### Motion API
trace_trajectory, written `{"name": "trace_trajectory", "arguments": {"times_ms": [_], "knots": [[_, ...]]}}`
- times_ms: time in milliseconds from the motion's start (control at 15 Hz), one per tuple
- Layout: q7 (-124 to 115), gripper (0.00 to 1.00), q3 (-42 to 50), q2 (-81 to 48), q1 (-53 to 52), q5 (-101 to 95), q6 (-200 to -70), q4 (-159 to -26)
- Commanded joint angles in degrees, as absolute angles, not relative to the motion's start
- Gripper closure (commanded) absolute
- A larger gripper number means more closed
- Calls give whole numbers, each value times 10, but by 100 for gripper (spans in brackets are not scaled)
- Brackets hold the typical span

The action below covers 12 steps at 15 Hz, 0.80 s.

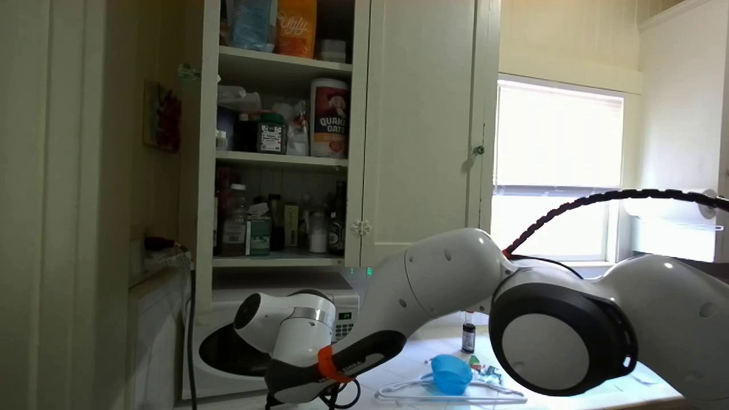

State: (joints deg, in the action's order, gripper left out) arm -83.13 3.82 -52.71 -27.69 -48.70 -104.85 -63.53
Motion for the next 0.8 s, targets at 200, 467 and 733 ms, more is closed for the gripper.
{"name": "trace_trajectory", "arguments": {"times_ms": [200,467,733], "knots": [[-834,0,43,-539,-275,-487,-1044,-600],[-893,0,74,-566,-292,-514,-1029,-556],[-942,0,107,-596,-307,-540,-1012,-505]]}}
